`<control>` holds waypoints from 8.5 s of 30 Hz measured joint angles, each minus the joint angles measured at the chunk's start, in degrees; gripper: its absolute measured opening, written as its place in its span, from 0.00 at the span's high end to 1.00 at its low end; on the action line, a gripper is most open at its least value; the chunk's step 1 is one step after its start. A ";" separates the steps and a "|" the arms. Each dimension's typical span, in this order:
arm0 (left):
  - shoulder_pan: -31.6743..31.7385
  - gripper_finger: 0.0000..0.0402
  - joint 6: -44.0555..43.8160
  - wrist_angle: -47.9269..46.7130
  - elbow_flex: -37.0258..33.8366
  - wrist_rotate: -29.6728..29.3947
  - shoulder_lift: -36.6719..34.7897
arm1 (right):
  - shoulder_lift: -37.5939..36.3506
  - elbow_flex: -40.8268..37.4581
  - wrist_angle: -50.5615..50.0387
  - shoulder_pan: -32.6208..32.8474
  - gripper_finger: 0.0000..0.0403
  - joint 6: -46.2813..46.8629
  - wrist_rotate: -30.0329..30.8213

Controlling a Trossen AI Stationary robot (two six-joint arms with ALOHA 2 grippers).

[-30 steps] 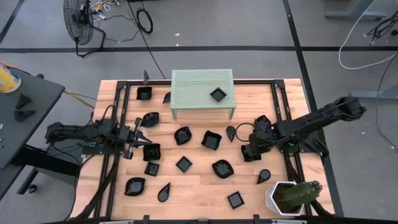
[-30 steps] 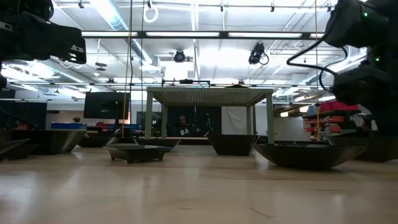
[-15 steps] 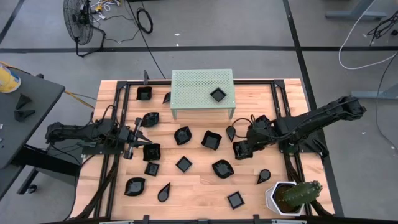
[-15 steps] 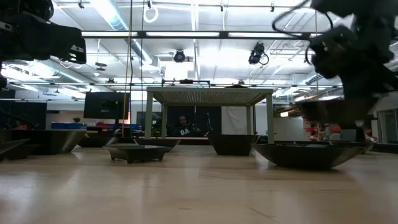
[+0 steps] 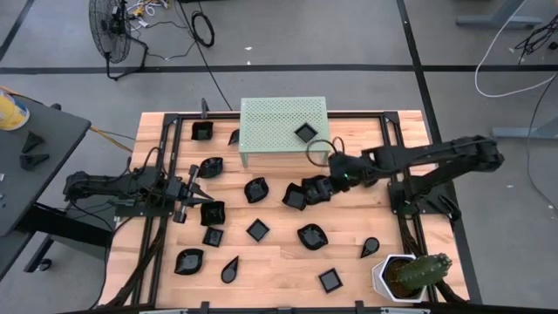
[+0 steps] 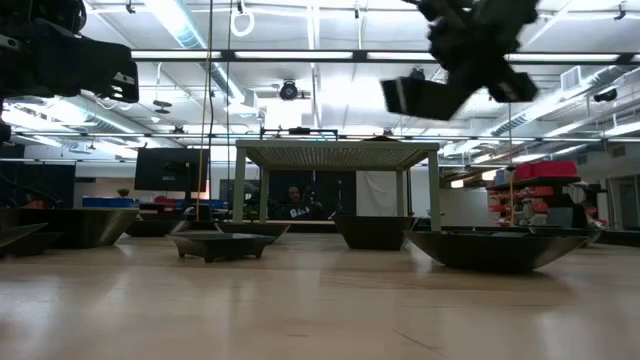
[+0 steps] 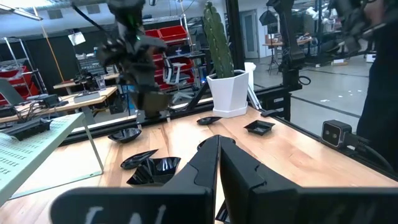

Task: Pick & Place Mini shaped plates
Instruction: Put the distorted square plate on the shelf, then put the leaf shaped plate on the shelf

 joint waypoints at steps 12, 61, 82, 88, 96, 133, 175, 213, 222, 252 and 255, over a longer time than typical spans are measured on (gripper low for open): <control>0.00 0.94 0.00 0.01 0.01 0.02 0.00 | 13.50 20.23 0.44 -6.46 0.99 -13.77 -4.37; 0.00 0.94 0.00 -0.01 0.01 0.02 0.00 | 28.61 37.80 11.36 -33.94 0.99 -0.10 -4.61; -0.01 0.94 0.00 -0.01 0.01 0.02 0.00 | 31.79 52.99 6.40 -32.28 0.99 -2.43 -9.35; 0.00 0.94 -0.01 0.01 0.01 0.02 0.00 | 36.78 62.62 3.16 -32.29 0.99 -4.70 -10.17; -0.01 0.94 -0.01 -0.01 0.00 0.02 0.00 | 43.08 70.08 -1.86 -32.29 0.99 -4.18 -15.45; -0.01 0.94 -0.01 -0.01 0.00 0.02 0.00 | 54.75 70.67 -15.11 -35.91 0.99 -6.81 -19.04; 0.00 0.94 0.00 -0.01 0.01 0.02 0.00 | 56.36 70.63 -16.70 -36.18 0.99 -17.29 -18.96; 0.00 0.94 0.00 -0.01 0.01 0.02 0.00 | 56.20 70.63 -14.50 -36.85 0.78 -23.84 -19.17; -0.01 0.94 0.00 -0.01 0.00 0.01 0.00 | 53.17 70.63 -14.86 -37.99 0.72 -26.98 -16.27; -0.02 0.94 0.00 -0.01 -0.01 0.02 0.00 | 33.66 53.73 -21.82 -36.65 0.72 -46.96 2.35; 0.00 0.94 -0.01 -0.01 0.01 0.00 0.00 | 27.39 44.86 -18.87 -36.33 0.72 -46.80 3.52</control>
